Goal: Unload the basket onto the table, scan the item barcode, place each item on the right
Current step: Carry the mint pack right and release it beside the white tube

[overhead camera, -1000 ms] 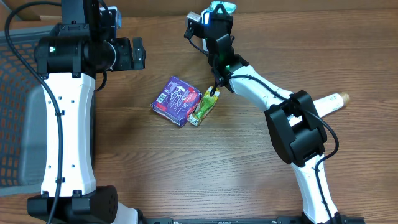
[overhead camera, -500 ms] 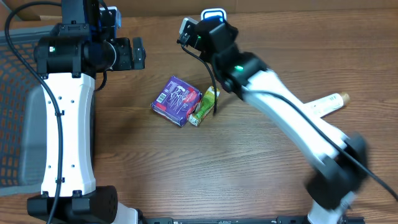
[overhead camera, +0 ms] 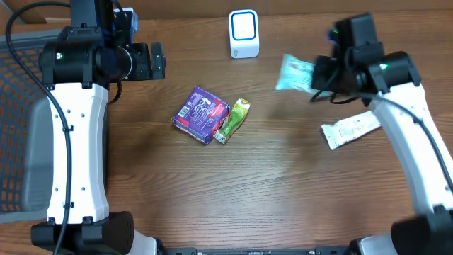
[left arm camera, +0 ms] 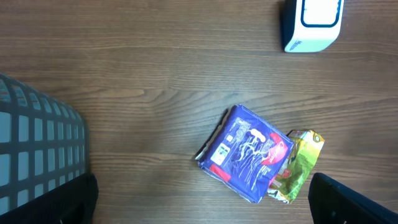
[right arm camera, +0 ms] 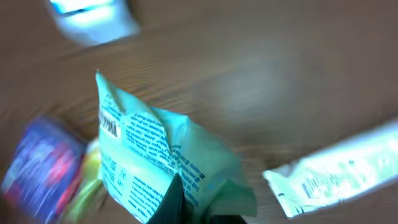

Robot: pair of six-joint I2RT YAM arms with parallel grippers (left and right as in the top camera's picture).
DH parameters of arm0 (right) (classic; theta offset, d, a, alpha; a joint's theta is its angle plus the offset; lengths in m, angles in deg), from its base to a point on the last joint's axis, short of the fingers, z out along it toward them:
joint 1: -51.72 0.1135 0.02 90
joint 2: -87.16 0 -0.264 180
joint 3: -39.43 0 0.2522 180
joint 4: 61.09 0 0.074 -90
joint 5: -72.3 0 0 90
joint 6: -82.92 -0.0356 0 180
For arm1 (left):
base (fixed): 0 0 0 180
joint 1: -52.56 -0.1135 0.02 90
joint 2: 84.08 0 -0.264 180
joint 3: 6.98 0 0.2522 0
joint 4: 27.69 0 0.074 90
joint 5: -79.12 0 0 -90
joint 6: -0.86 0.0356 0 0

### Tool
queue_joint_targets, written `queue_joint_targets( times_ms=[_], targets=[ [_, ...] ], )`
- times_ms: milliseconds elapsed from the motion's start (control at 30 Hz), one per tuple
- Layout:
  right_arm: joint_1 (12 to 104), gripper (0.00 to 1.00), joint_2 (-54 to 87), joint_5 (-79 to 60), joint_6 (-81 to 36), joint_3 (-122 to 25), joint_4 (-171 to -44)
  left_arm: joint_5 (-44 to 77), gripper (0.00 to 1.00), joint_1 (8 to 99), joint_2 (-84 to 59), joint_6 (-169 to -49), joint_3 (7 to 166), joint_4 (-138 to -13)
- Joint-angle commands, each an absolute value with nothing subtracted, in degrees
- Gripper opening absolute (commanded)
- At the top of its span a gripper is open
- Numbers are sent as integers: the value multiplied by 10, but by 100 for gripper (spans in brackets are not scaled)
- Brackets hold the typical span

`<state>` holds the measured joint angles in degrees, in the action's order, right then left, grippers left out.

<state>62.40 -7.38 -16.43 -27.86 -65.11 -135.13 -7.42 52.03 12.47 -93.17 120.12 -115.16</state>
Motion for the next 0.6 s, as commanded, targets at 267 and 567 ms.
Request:
queue_joint_targets(
  times_ms=[267, 567],
  targets=[
    [450, 4, -109, -178, -450, -418, -1071, -70, 100, 518, 126, -919, 1204, -1149],
    [442, 55, -135, -173, -366, -423, -1108, -70, 100, 518, 126, -919, 1204, -1149]
  ],
)
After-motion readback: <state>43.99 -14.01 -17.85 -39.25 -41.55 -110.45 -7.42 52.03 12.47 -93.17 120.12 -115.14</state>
